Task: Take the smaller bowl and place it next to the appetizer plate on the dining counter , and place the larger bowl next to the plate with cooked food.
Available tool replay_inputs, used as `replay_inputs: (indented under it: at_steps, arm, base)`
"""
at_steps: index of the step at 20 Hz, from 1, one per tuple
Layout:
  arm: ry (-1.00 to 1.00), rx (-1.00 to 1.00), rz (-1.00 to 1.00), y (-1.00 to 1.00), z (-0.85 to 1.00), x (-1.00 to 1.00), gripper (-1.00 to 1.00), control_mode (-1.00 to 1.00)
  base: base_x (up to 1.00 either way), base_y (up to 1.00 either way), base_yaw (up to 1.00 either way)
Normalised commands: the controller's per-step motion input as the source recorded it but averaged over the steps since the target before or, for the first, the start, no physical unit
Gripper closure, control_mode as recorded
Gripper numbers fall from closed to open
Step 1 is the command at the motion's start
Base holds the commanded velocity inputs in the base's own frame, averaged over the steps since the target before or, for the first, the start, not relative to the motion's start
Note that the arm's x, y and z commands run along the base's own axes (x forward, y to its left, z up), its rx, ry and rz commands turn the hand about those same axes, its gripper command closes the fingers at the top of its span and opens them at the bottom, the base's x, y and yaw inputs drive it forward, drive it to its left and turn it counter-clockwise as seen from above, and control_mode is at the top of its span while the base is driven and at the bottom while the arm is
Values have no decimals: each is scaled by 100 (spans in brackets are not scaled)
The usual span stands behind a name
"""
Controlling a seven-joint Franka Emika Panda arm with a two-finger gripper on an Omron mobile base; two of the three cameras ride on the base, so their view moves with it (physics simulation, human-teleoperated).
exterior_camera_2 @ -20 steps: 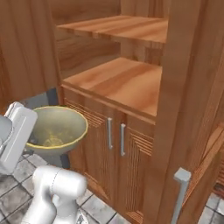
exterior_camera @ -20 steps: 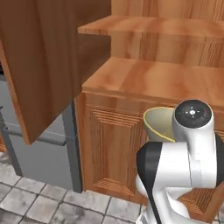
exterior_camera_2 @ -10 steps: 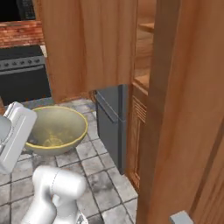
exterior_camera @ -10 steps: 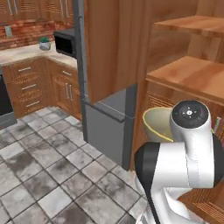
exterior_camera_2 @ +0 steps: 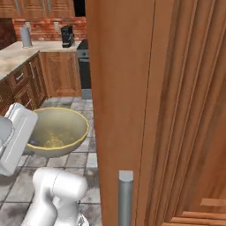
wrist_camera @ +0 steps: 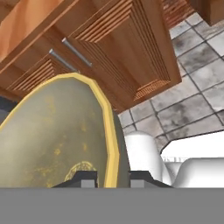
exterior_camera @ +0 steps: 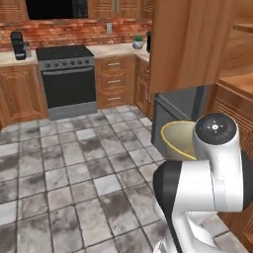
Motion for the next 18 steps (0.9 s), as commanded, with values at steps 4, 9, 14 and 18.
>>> replay_inputs:
  at_steps: [4,9,14,18]
  arm:
    - [0,0,0,0,0,0,100,100]
    - [0,0,0,0,0,0,100,100]
    - [0,0,0,0,0,0,100,100]
    - [0,0,0,0,0,0,100,100]
  base:
    - [-96,29,50]
    - [-65,75,44]
    - [-66,71,36]
    - [-100,42,23]
